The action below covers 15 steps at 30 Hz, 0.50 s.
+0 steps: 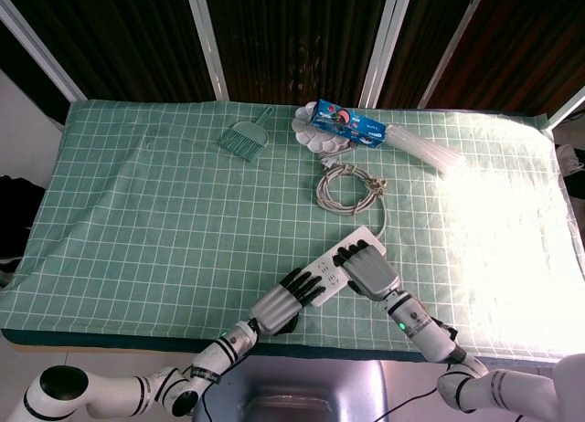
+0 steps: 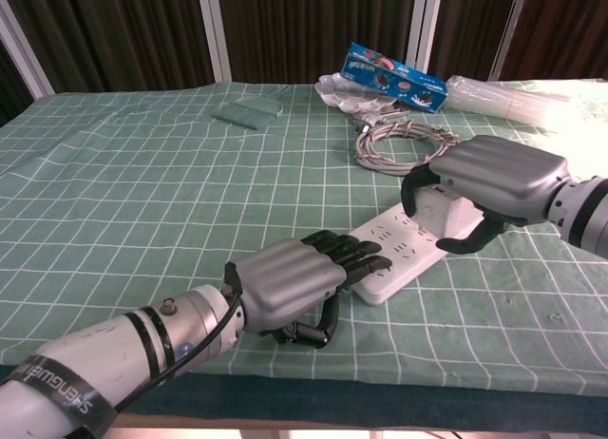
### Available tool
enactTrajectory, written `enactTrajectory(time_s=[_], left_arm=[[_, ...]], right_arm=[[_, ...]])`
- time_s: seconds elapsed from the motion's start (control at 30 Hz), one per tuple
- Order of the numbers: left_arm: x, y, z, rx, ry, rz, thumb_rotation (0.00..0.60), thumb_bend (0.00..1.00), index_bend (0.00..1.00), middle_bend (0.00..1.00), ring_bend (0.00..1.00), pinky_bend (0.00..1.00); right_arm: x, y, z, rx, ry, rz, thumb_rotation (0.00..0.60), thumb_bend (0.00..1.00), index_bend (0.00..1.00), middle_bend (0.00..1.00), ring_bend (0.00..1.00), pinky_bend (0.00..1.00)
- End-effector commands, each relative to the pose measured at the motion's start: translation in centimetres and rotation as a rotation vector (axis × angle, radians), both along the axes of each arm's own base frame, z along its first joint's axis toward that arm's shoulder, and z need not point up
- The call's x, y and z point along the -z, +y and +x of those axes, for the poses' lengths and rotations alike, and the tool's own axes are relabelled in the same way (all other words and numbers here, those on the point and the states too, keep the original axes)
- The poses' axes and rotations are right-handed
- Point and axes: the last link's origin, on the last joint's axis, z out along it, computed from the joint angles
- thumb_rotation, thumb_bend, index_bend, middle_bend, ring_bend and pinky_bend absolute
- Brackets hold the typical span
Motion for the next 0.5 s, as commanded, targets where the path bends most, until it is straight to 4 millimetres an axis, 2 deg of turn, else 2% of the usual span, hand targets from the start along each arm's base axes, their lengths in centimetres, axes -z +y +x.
enactTrajectory(time_s=[0.03, 0.3, 0.5], left_arm=[[0.0, 0.0, 0.0, 0.000, -0.001, 0.001, 0.343, 0.88, 0.00, 0.00, 0.00, 0.04], [-0.4, -0.1, 0.3, 0.007, -0.017, 0.011, 0.346, 0.88, 0.00, 0.00, 0.00, 0.04], [-1.9, 0.5, 0.5, 0.022, -0.059, 0.037, 0.344, 0.88, 0.00, 0.00, 0.00, 0.05]], right_arm=[[-0.1, 0.2, 0.1, -0.012, -0.016, -0.008, 0.600, 0.57, 0.85, 0.64, 0.49, 0.50], [-2.3, 1.7, 0.6, -0.080, -0.074, -0.065, 0.600, 0.57, 0.85, 0.64, 0.49, 0.51], [-5.0, 3.9, -1.4, -0.095, 0.017, -0.076, 0.600, 0.57, 0.84, 0.64, 0.49, 0.51]])
